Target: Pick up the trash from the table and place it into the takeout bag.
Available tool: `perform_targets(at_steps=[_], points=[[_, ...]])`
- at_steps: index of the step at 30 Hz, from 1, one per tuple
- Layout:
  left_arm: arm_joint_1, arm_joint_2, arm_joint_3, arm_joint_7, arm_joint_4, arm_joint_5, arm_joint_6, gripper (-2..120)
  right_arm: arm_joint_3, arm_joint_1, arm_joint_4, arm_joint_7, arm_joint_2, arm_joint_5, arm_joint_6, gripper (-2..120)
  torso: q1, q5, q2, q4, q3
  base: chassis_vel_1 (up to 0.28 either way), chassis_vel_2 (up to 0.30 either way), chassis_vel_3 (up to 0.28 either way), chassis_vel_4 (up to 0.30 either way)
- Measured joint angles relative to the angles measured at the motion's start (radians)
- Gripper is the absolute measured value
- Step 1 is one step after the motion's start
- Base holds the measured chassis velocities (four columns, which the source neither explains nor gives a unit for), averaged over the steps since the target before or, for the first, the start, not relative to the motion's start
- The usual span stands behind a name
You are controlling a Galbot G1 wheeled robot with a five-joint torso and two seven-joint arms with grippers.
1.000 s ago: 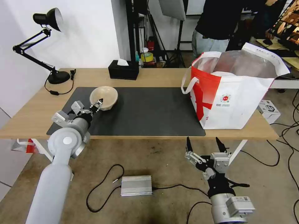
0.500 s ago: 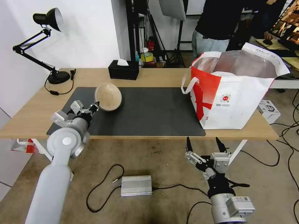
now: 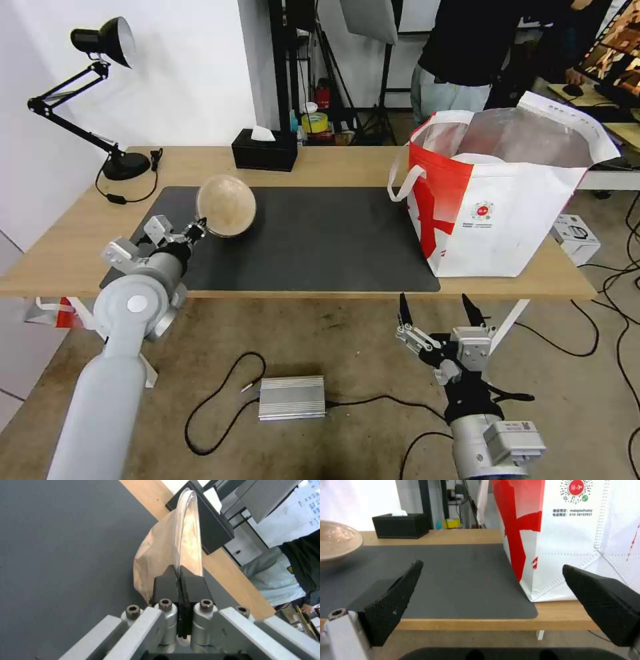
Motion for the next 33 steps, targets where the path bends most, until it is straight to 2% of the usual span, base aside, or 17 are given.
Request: perform_targets(at_steps=[19,33], points=[[0.003,0.000,0.003,0.018,-0.027,-0.024,-0.008,0,0.000,0.000,0.000,0.000,0.000,0.000,0.000,100,0.000,0.0000,0.000,0.0000,0.000,0.000,0.000,0.000,0.000],[-0.039,0.041,0.042,0.037,-0.044,-0.066,-0.010,0,0.000,0.000,0.000,0.000,0.000,0.000,0.000,100,0.000,0.0000,0.000,-0.0001,0.000,0.000,0.000,0.000,0.000]])
